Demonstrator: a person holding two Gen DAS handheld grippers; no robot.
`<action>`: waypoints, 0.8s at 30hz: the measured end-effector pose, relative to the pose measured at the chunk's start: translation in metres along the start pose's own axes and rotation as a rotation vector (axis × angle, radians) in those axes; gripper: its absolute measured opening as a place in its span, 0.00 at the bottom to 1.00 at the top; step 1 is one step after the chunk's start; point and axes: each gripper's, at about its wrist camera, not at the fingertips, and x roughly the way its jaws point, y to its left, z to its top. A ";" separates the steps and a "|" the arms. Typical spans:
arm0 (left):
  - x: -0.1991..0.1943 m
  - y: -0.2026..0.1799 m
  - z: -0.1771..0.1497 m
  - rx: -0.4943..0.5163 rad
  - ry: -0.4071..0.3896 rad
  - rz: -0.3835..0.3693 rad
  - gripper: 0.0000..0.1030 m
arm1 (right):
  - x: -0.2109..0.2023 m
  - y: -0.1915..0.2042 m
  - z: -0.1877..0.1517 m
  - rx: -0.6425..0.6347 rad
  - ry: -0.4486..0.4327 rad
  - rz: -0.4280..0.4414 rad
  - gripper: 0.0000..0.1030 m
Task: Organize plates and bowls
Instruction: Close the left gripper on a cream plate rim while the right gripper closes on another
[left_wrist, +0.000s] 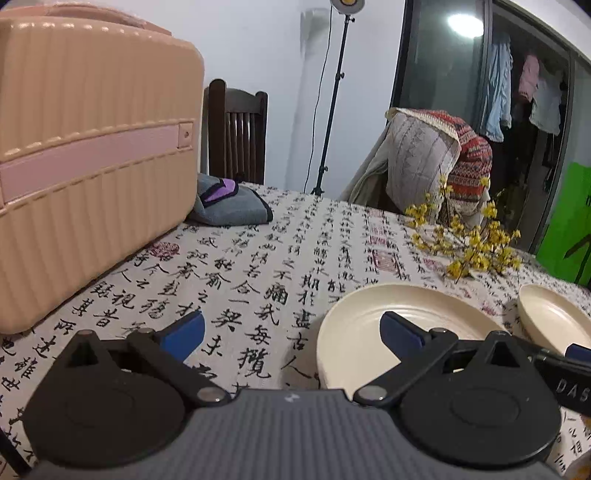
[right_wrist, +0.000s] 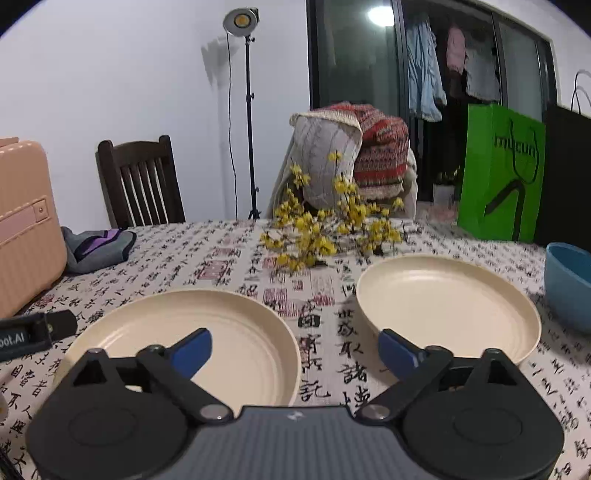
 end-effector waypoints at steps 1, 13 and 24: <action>0.002 -0.001 -0.001 0.004 0.002 0.000 1.00 | 0.002 -0.002 0.000 0.012 0.008 0.005 0.88; 0.006 -0.007 -0.006 0.036 0.005 -0.004 0.92 | 0.012 -0.014 -0.005 0.089 0.063 0.026 0.61; 0.008 -0.014 -0.010 0.073 0.021 -0.026 0.75 | 0.022 -0.012 -0.008 0.092 0.119 0.047 0.40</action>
